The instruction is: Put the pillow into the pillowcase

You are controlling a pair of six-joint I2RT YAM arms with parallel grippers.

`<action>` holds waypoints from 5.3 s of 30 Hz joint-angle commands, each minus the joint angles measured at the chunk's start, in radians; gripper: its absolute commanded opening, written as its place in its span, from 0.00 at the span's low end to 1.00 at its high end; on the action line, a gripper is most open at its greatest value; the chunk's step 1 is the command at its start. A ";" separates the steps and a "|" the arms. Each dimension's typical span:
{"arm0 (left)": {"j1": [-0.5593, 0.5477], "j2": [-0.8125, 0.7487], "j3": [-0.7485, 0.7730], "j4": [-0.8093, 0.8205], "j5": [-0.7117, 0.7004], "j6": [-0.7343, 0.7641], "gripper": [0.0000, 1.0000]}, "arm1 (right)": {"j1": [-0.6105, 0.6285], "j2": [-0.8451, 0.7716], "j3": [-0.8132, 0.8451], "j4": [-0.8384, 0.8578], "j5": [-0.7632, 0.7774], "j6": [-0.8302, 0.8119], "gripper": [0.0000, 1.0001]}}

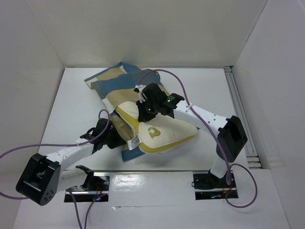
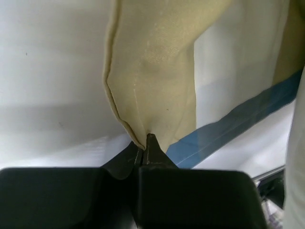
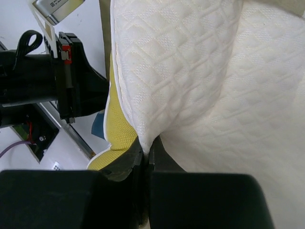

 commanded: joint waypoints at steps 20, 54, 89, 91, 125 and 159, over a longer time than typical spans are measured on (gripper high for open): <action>-0.056 -0.319 -0.109 -0.037 -0.077 -0.121 0.00 | 0.166 0.342 0.263 -0.089 0.257 -0.018 0.99; -0.093 -0.473 0.050 0.115 0.352 -0.187 0.00 | -0.152 0.530 0.834 -0.032 0.213 0.230 0.00; -0.165 0.245 0.868 -0.597 -0.473 0.409 0.82 | -0.222 -0.490 -0.501 0.063 0.219 0.434 0.92; -0.185 0.387 0.949 -0.608 -0.603 0.418 0.84 | -0.308 -0.559 -0.599 0.124 0.120 0.475 0.93; -0.286 0.707 1.222 -0.726 -0.684 0.555 0.00 | -0.336 -0.216 -0.676 0.579 -0.160 0.535 0.08; -0.250 0.639 1.325 -0.781 -0.398 0.386 0.00 | -0.311 -0.444 -0.405 0.381 -0.025 0.355 0.00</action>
